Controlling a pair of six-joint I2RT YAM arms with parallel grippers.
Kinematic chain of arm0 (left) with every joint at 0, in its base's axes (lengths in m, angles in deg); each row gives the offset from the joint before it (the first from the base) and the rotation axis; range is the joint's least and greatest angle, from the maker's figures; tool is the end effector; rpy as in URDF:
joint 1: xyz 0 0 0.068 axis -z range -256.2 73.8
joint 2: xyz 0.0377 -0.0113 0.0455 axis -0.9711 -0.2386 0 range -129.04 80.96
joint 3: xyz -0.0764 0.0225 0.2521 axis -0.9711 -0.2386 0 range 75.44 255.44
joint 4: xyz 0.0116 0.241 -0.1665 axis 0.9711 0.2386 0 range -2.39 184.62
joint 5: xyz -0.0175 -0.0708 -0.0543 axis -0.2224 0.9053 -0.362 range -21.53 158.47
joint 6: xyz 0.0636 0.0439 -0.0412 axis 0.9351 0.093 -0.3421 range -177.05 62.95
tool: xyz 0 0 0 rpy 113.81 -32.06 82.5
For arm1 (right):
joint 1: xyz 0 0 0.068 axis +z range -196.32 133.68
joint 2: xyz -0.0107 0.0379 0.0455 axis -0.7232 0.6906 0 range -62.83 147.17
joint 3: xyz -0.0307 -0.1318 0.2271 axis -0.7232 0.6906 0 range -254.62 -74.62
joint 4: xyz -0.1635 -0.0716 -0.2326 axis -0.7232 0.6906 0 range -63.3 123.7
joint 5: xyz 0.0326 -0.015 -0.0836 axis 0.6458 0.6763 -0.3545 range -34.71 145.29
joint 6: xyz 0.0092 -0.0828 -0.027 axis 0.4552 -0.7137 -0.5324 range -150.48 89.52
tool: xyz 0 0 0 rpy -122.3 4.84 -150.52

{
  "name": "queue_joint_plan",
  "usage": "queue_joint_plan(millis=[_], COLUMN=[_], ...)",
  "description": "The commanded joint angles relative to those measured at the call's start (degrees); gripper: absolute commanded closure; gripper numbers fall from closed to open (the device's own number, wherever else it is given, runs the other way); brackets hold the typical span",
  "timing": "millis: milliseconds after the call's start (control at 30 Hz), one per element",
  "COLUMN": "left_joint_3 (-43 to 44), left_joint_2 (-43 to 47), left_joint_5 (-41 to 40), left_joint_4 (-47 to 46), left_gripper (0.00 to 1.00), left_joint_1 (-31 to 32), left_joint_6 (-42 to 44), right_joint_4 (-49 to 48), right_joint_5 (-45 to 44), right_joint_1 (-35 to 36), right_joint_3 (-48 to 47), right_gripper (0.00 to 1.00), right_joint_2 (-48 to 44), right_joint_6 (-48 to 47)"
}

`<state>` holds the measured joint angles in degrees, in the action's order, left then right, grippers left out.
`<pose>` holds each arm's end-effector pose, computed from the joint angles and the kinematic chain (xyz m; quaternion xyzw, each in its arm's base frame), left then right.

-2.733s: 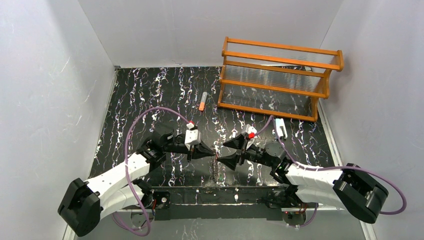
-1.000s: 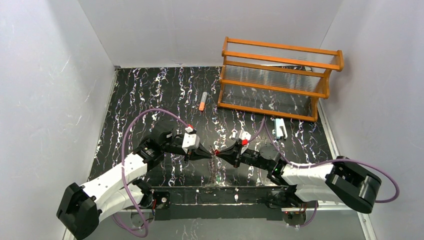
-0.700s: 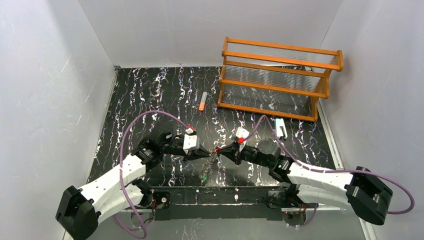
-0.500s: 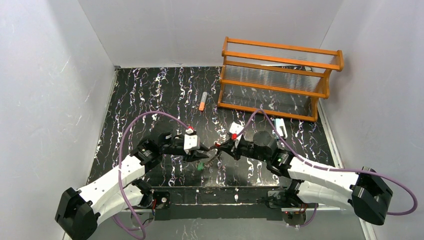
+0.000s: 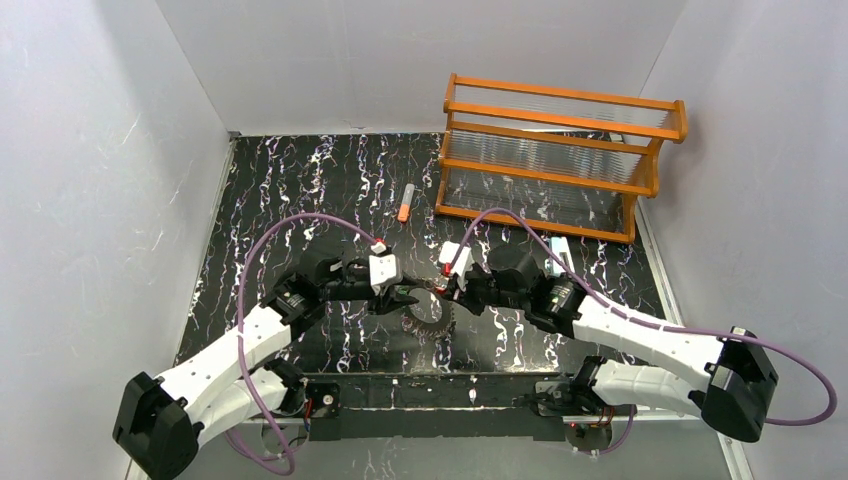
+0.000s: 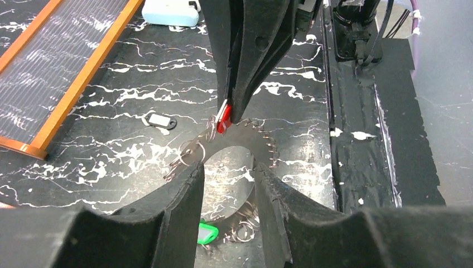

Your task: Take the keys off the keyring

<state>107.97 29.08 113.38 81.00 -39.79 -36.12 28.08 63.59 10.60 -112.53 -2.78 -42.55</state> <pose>0.1856 -0.2049 0.2502 0.5556 0.5190 -0.3733 0.5316 0.1607 0.2672 0.2250 -0.5052 0.6651 0.2645 0.4822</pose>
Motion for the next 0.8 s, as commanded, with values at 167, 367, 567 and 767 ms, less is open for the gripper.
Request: queue_joint_plan(millis=[167,367,567,767], left_joint_3=[5.5,8.7,4.2,2.2], left_joint_2=[-4.1,-7.4,-5.0,-3.9], left_joint_5=[1.9,6.1,7.1,10.9], left_joint_4=[-1.0,-3.0,-6.1,-9.3], left_gripper=[0.62,0.62,0.62,0.61], left_joint_1=[-2.7,-6.3,-6.7,-6.3], left_joint_6=[1.1,1.1,0.1,-1.5], right_joint_4=[19.4,28.8,32.3,32.8], right_joint_5=[1.2,2.1,2.8,4.1], right_joint_1=[0.1,0.2,1.0,1.5], right_joint_3=[-15.1,-25.0,-29.8,-29.7], right_gripper=[0.99,0.99,0.99,0.99], right_joint_2=[4.4,9.5,10.7,9.6], right_joint_6=[-7.4,-13.6,-16.7,-22.2])
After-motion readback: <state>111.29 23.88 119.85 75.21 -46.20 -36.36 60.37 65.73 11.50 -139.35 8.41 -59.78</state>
